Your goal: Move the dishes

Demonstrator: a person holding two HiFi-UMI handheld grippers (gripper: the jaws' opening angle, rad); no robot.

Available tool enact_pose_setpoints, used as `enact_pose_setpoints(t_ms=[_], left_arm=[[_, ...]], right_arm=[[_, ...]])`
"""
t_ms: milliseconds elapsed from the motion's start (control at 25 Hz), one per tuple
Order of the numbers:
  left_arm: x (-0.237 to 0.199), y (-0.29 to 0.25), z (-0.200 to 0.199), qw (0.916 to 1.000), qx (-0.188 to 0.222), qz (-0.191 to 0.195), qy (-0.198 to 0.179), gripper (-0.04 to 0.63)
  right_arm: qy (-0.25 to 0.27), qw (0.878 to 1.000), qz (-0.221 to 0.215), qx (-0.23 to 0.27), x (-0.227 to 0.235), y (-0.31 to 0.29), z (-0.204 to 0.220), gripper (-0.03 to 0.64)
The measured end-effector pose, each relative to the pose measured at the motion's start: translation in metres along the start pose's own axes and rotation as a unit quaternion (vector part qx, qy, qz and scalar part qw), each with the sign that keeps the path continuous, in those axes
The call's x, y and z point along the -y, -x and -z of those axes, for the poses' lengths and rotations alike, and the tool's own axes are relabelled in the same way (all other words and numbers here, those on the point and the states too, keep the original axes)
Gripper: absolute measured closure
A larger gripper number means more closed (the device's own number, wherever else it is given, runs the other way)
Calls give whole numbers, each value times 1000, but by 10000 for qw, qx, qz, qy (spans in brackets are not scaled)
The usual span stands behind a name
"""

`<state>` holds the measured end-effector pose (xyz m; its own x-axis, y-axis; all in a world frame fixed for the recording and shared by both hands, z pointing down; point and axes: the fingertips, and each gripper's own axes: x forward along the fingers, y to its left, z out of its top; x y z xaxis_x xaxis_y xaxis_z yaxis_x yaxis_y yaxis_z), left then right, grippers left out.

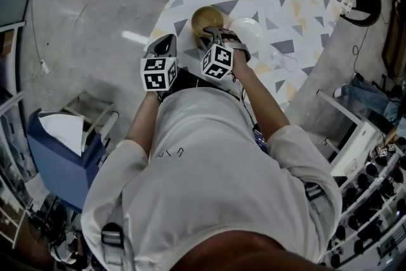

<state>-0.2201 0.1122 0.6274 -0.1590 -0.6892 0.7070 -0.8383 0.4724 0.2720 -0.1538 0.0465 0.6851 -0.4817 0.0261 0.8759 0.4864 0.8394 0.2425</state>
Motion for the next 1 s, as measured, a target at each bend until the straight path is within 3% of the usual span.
enact_pose_setpoints(t_ms=[240,440,520,600,720,880,1000], left_arm=[[21,-14,-10,9993,-60,275,-262,577],[52,-32,-25,9962,-76,632,-598,577],[66,-38,-27,9942,-115,783,-732,577],[82,-46,-29,9913,-176,957,-892,577],[110,-58,-32,9845,-273,1285,-1161,577],[151,-65,-26,9721,-427,1723,-1533,577],[179,-69,-26,9609,-492,2037,-1811,577]], right_arm=[[-1131,9922,11,531,9,20,1,417],[-2277,9685,281,965,26,46,17,410],[-2871,9498,589,1092,37,60,32,492],[-3494,9251,908,1174,47,75,52,616],[-4250,8904,1198,1107,53,91,86,618],[-4762,8600,1547,986,48,112,121,619],[-5199,8291,1781,1031,45,126,141,620]])
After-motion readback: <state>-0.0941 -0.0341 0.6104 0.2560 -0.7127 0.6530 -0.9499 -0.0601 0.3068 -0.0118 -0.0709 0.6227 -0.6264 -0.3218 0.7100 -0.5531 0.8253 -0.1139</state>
